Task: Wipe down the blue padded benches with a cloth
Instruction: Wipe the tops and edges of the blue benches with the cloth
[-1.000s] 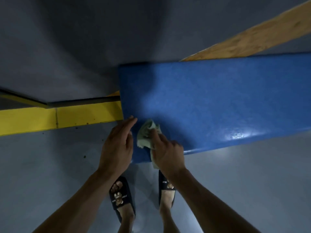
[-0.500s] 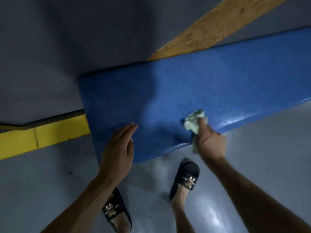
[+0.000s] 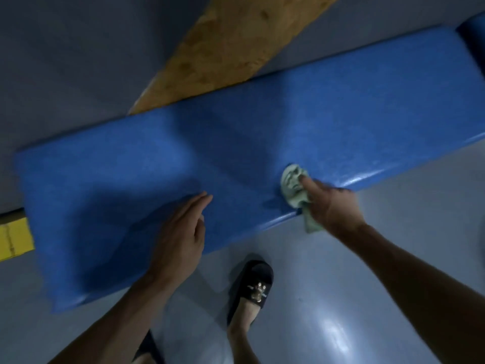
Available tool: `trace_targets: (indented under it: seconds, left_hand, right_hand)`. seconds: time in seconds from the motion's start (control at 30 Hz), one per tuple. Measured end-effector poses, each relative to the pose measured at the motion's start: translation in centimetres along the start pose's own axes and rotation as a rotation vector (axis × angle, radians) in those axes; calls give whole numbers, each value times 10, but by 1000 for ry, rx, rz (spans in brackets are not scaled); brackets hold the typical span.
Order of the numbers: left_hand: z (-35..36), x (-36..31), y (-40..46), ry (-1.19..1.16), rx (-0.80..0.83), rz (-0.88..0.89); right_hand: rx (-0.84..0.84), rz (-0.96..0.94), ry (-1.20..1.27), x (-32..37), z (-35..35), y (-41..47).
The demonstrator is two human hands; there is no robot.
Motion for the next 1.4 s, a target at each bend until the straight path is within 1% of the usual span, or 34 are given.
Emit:
trace_targets:
  seconds: [0.07, 0.13, 0.17, 0.2, 0.23, 0.27, 0.33, 0.4, 0.47, 0.57, 0.63, 0.8, 0.87, 0.93, 1.0, 1.07, 1.13, 1.23, 1.33, 1.4]
  left_hand:
    - [17, -17, 12, -3, 13, 24]
    - [32, -33, 24, -10, 24, 42]
    - [38, -39, 30, -10, 26, 51]
    - [44, -46, 36, -9, 26, 58]
    - [51, -51, 43, -9, 25, 60]
    - [56, -57, 49, -4, 24, 62]
    - [66, -71, 60, 18, 32, 86]
    - [75, -89, 71, 28, 47, 139]
    - [86, -103, 79, 19, 89, 175]
    - [103, -114, 90, 34, 147, 171]
    - [114, -125, 99, 52, 161, 179]
    - [136, -168, 127, 44, 222, 253]
    - [146, -186, 140, 43, 262, 256]
    - [157, -205, 153, 36, 307, 258]
    - [170, -223, 169, 16, 350, 246]
    - [181, -244, 184, 3, 384, 246]
    - [188, -268, 197, -31, 399, 266]
    - [195, -311, 219, -157, 417, 240]
    - [206, -365, 244, -259, 464, 198]
    - [216, -408, 258, -322, 488, 180]
  right_hand:
    - [55, 232, -90, -61, -6, 12]
    - [60, 472, -90, -103, -11, 14]
    - [60, 542, -49, -111, -12, 12]
    - [52, 566, 19, -108, -13, 10]
    - [38, 536, 96, -96, -11, 7]
    - [29, 460, 154, -76, -7, 3]
    - [-4, 235, 197, -26, 0, -10]
    - [17, 59, 196, 10, 4, -22]
    - [43, -16, 193, 13, 8, -24]
    - [32, -89, 144, -20, 4, -18]
    - [45, -11, 112, -65, -1, -11]
    - [193, 421, 52, -191, -25, -12]
    - [239, 540, 50, -226, -34, -19]
    - [260, 644, 98, -253, -44, -26]
    - [247, 737, 221, -273, -54, -32]
    - [230, 809, 407, -285, -64, -35]
    - [177, 901, 673, -294, -77, -35]
    - [71, 1104, 1168, -306, -104, -35]
    - [-37, 1213, 1468, -328, -140, -38]
    - [-110, 1231, 1605, -349, -163, -43]
Point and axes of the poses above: each hand's wrist, its own y-axis towards the middle knuckle, its own z-axis out of the palm, x = y × z, the point moved 7 cm from there along y, towards the middle knuckle, and after that the axes turned 11 degrees about z, right-handed, at the moved point
